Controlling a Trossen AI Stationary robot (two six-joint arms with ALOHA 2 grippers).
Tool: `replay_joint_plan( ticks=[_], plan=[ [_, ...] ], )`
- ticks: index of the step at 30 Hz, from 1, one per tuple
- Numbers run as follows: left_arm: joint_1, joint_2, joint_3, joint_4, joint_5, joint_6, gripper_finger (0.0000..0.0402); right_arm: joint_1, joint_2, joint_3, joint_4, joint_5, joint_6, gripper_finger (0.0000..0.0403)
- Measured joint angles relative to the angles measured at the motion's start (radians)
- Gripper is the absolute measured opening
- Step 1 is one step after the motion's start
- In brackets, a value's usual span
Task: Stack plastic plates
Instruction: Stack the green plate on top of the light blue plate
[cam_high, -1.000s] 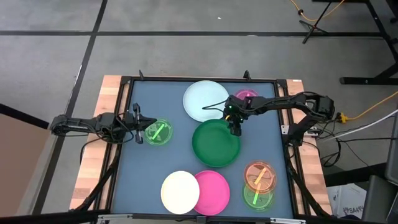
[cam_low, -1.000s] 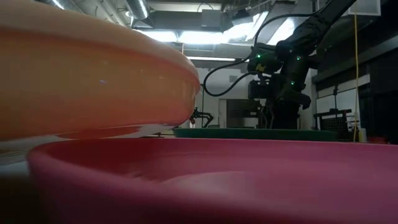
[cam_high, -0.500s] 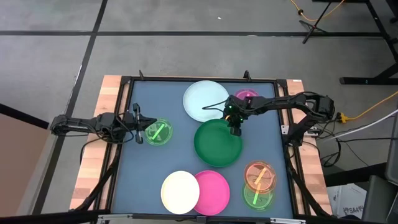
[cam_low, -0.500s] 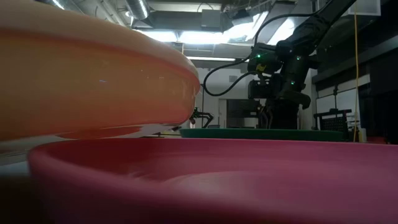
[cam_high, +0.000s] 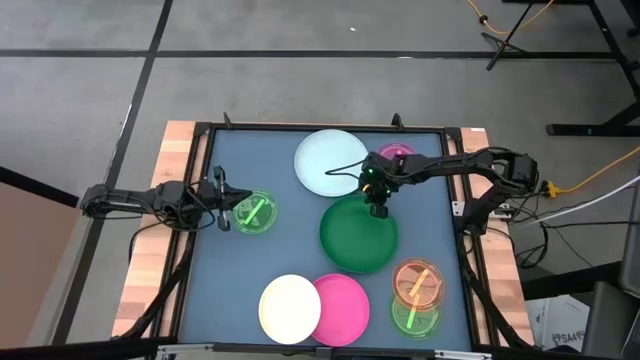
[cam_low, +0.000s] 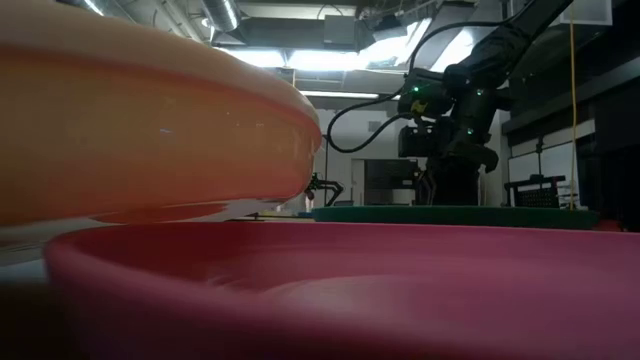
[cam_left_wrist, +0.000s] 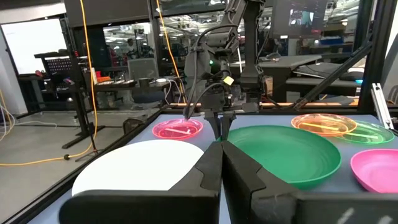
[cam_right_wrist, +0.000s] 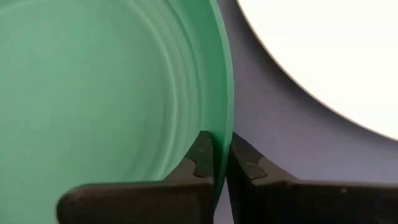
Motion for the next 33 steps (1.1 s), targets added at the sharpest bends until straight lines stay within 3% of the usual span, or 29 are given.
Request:
replay_joint_plan(
  ticks=[15, 33],
  plan=[
    [0.0, 0.0, 0.0, 0.0, 0.0, 0.0, 0.0002, 0.0, -0.002, 0.041, 0.005, -0.026, -0.008, 0.0001],
    [0.0, 0.0, 0.0, 0.0, 0.0, 0.0, 0.0002, -0.021, -0.001, 0.384, -0.144, -0.045, -0.138, 0.0001]
  ],
)
